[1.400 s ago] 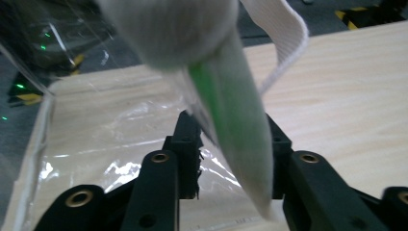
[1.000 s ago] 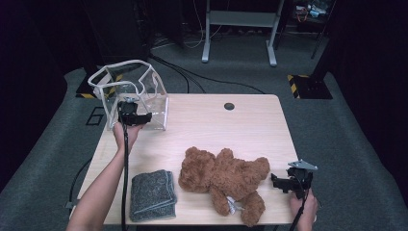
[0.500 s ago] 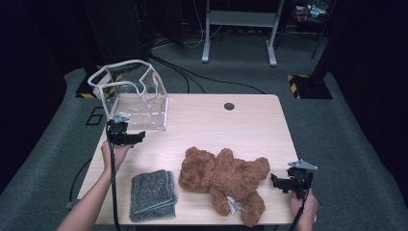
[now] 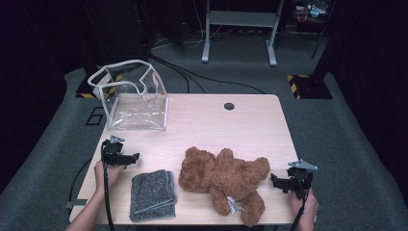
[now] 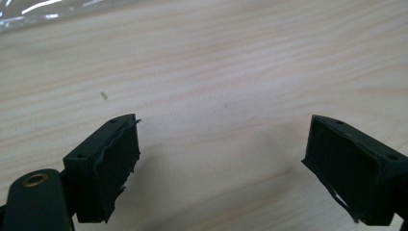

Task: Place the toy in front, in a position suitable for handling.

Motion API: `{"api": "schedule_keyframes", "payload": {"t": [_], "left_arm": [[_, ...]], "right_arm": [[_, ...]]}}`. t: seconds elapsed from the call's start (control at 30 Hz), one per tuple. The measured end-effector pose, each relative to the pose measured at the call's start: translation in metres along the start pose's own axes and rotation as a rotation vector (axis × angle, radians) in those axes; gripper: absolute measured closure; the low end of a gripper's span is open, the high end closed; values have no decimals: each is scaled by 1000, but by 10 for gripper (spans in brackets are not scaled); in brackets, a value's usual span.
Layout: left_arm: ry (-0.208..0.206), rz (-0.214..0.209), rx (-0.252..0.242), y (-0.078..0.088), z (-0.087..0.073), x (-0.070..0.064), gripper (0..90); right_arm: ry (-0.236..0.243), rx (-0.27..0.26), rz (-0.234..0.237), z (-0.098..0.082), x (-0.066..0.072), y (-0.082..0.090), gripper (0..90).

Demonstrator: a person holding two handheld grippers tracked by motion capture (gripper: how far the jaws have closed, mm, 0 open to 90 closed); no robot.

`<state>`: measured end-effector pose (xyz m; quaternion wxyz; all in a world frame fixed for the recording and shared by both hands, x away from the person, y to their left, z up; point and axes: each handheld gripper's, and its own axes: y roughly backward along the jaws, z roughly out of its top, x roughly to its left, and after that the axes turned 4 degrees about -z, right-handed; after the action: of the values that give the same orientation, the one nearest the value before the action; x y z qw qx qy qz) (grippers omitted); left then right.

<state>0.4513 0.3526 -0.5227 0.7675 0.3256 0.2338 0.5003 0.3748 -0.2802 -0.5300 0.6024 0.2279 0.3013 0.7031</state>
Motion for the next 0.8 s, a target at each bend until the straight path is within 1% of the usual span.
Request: {"api": "schedule_keyframes", "payload": {"t": [0.03, 0.07, 0.13, 0.17, 0.2, 0.23, 0.27, 0.37, 0.43, 0.47, 0.6, 0.63, 0.67, 0.73, 0.77, 0.8], "left_arm": [[6, -8, -8, 0, -1, 1, 102], [14, -6, -25, -1, -2, 2, 102], [11, -11, -38, -1, -4, 4, 101], [17, -8, -55, -2, -6, 4, 96], [20, -6, -85, -2, -9, 4, 89], [20, -6, -85, -2, -9, 4, 87], [20, -1, -97, -3, -10, 3, 87], [22, -2, -97, -3, -10, 3, 87], [25, 7, -98, -2, -10, 2, 88], [23, 7, -99, -2, -10, 1, 90], [27, 2, -97, -3, -10, 0, 89], [27, 3, -97, -3, -10, 0, 89], [26, 3, -97, -3, -10, 0, 89], [25, 3, -97, -3, -10, 0, 90], [26, 4, -98, -3, -10, 0, 90], [25, 4, -98, -3, -10, 0, 90]], "right_arm": [[0, 0, 0, 0, 0, 0, 0], [0, -1, -2, 0, 0, 0, 0], [5, -5, -5, 0, 0, 0, 0], [-3, -6, -5, 0, 1, 0, 0], [2, -5, -8, 0, 0, 0, 0], [2, -5, -8, 0, 0, 0, 0], [5, -4, -7, -1, 1, 0, 0], [13, -4, 4, 0, 3, 1, 0], [27, -6, 16, 1, 6, -1, 0], [24, -5, 15, 1, 7, -1, 0], [33, -8, 17, 1, 9, 0, 6], [28, -8, 19, 0, 10, 1, 6], [40, -11, 24, 0, 9, 0, 6], [47, -14, 16, 0, 10, 1, 6], [39, -14, 9, -1, 11, 2, 6], [41, -16, 6, -1, 11, 2, 6]]}}
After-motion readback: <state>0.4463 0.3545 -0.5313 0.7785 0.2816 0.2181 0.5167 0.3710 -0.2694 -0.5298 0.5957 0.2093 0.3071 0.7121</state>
